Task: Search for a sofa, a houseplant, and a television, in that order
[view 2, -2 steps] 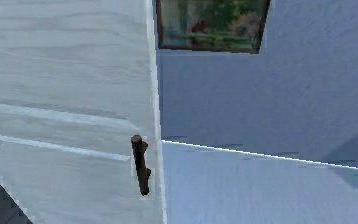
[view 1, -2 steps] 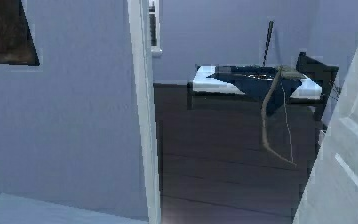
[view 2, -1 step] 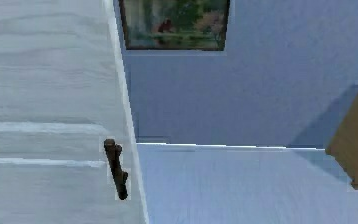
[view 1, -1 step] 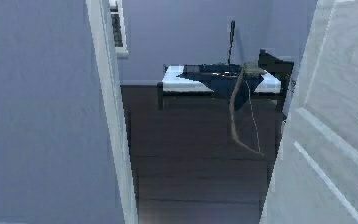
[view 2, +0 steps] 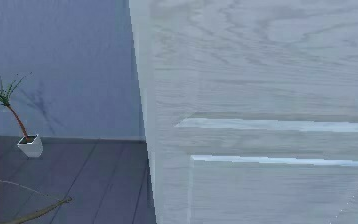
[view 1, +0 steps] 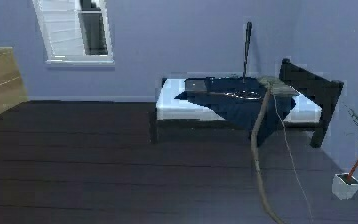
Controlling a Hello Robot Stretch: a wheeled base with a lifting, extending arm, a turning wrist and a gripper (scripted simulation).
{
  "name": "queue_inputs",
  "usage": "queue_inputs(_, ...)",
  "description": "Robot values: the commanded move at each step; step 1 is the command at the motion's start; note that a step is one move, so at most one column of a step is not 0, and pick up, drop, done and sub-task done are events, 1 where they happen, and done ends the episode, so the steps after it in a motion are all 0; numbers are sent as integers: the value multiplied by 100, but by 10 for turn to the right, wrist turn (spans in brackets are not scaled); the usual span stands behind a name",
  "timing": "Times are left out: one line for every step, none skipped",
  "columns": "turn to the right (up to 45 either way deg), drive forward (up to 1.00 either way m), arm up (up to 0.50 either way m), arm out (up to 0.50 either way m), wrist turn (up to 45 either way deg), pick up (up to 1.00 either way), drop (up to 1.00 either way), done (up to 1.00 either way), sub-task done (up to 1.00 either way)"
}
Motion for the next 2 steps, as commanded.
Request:
queue_inputs(120,0,0,0,0,0,0,0,0)
queue_inputs(30,0,0,0,0,0,0,0,0)
